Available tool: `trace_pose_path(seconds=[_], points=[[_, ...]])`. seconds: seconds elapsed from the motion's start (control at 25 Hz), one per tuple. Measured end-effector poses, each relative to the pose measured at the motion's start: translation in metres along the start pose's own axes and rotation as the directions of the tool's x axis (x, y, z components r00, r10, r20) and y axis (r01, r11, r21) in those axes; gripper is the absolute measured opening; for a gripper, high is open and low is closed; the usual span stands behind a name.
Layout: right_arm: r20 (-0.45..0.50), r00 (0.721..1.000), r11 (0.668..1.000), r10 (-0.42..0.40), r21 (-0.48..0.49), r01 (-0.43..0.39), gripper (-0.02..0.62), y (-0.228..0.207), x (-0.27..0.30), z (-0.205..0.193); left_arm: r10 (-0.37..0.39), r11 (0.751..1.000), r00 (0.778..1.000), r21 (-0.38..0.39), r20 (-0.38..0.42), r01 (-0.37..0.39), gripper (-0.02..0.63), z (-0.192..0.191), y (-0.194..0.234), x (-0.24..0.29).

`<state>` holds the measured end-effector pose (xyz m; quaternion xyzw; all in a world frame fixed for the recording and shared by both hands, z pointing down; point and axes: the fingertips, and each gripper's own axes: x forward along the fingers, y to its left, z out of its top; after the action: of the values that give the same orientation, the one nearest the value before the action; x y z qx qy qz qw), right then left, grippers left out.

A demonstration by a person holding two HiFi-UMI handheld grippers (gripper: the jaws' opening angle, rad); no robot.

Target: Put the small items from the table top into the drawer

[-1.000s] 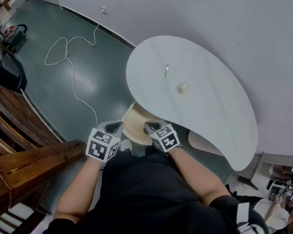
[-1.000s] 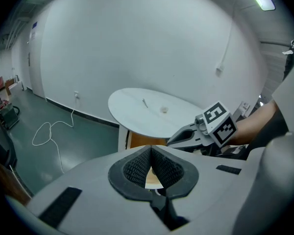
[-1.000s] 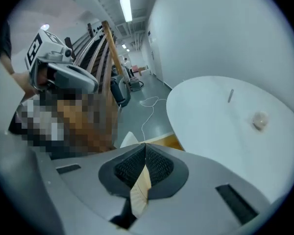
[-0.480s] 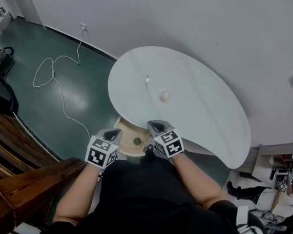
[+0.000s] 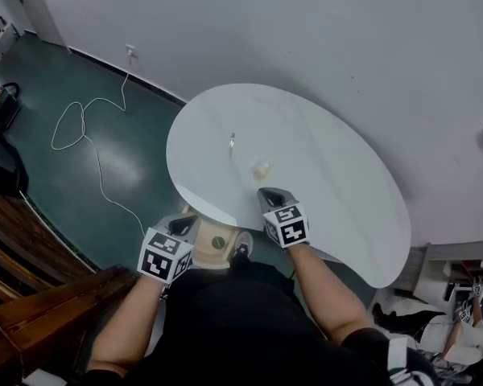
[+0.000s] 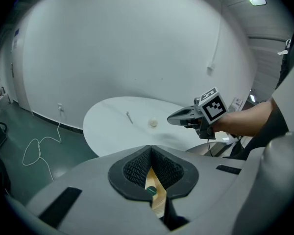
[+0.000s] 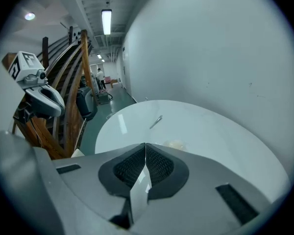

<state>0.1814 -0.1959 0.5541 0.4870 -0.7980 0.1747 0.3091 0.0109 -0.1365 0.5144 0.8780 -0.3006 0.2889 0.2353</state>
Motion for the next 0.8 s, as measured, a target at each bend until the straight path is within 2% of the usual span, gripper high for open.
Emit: trace_pose_path(seconds=[0.2, 0.44, 0.8], points=[[-0.017, 0.999, 0.998, -0.051, -0.045, 0.050, 0.013, -0.031, 0.015, 0.005, 0.045, 0.998, 0.999, -0.041, 0.028, -0.044, 0.014, 0.016, 0.011, 0.004], [-0.057, 0.997, 0.993, -0.056, -0.105, 0.050, 0.143, -0.050, 0.041, 0.001, 0.083, 0.994, 0.996, -0.074, 0.022, -0.082, 0.014, 0.020, 0.014, 0.009], [-0.122, 0.992, 0.988, -0.029, -0.151, 0.010, 0.219, -0.067, 0.081, -0.003, 0.140, 0.980, 0.990, -0.138, -0.009, -0.140, 0.014, 0.011, 0.019, 0.010]])
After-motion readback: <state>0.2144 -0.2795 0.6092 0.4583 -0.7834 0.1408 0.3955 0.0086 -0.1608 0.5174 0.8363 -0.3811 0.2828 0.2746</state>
